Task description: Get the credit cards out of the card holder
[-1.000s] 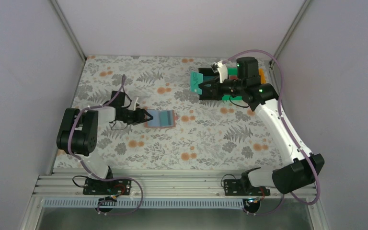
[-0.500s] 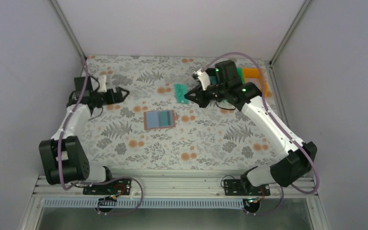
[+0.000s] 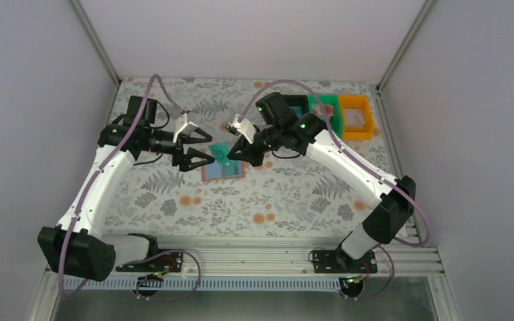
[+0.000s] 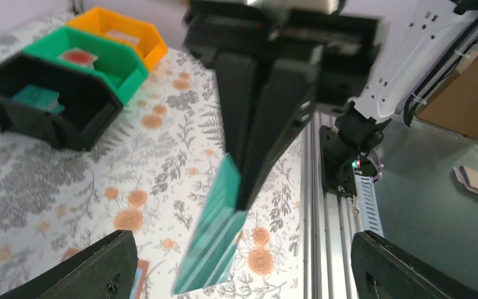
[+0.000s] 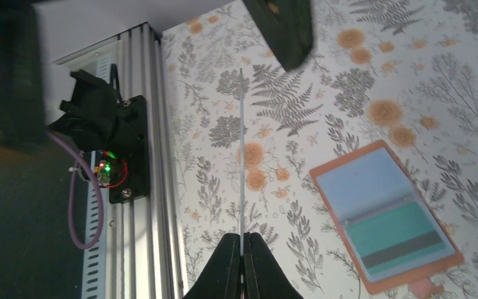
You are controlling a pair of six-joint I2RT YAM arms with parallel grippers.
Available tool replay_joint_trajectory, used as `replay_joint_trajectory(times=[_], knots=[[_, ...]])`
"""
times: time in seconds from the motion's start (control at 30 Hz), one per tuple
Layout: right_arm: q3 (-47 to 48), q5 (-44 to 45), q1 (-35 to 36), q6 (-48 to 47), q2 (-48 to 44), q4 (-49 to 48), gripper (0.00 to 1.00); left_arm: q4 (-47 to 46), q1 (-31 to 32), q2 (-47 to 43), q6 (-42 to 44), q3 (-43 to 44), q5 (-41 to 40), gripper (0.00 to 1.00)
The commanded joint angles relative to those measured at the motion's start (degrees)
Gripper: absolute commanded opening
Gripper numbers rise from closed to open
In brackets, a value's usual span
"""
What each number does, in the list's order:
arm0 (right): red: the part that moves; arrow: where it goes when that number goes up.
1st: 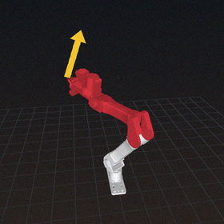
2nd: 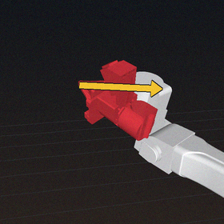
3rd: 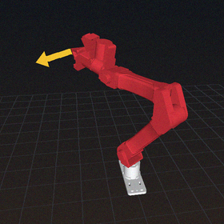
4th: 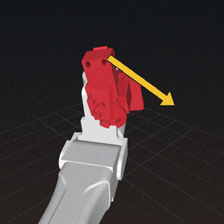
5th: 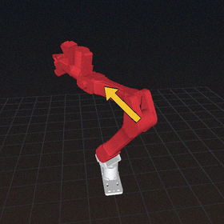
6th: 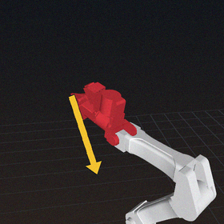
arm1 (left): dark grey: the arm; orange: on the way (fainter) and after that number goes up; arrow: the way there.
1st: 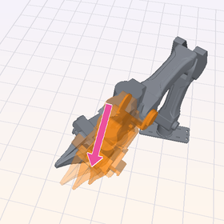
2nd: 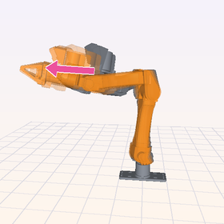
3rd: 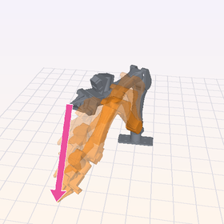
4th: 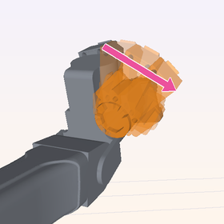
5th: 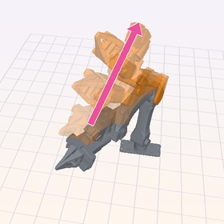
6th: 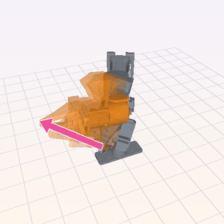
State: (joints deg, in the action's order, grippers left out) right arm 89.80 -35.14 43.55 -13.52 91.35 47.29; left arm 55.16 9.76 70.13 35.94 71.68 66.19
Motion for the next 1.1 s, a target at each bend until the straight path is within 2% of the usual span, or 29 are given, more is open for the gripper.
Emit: replay_joint_trajectory(times=[0.0, 0.13, 0.27, 0.33, 0.43, 0.47, 0.53, 0.7, 0.9, 1.0, 1.07], knots=[[-0.64, -3.34, 1.10, -2.68, -4.01, -1.77, 0.04, -2.37, 0.11, 0.56, -0.97, -2.05, -1.92, 0.85], [-1.95, -5.80, 1.18, -4.20, -6.32, -2.38, 0.04, -2.69, 1.55, 2.31, -2.98, -0.46, -5.01, 0.80], [-1.90, -3.01, 0.97, 0.24, -7.69, -6.79, 0.04, -2.00, 3.41, 2.53, -1.95, -0.77, -3.27, 0.76], [-2.47, -0.31, -0.46, 6.07, -7.72, -11.68, 0.04, -5.86, 3.70, 1.00, -4.44, -2.94, -3.37, 0.76], [-6.54, -6.35, -5.01, 17.93, -8.13, -22.61, 0.04, -10.92, 3.72, -0.15, -8.59, -5.90, -4.34, 0.77], [-9.05, -8.60, -5.58, 22.52, -8.80, -30.69, 0.04, -11.89, 3.74, 0.05, -10.01, -5.73, -4.48, 0.76], [-13.69, -10.14, -5.44, 32.42, -9.89, -41.21, 0.04, -13.44, 3.69, 0.95, -13.22, -4.04, -3.88, 0.74], [-21.22, -4.90, -5.27, 48.65, -12.47, -54.94, 0.04, -13.62, 3.69, 4.10, -17.42, 2.41, -0.06, 0.66], [-23.66, -4.23, -5.14, 51.60, -12.99, -58.55, 0.04, -15.58, 3.69, 3.02, -20.68, 3.61, -4.20, 0.32], [-24.45, -5.84, -5.11, 52.01, -12.61, -60.45, 0.04, -15.10, 3.73, 2.91, -20.60, 3.75, -3.42, 0.24], [-24.05, -6.07, -5.08, 51.62, -12.20, -59.80, 0.04, -14.88, 3.75, 3.14, -20.84, 4.53, -2.15, 0.08]])
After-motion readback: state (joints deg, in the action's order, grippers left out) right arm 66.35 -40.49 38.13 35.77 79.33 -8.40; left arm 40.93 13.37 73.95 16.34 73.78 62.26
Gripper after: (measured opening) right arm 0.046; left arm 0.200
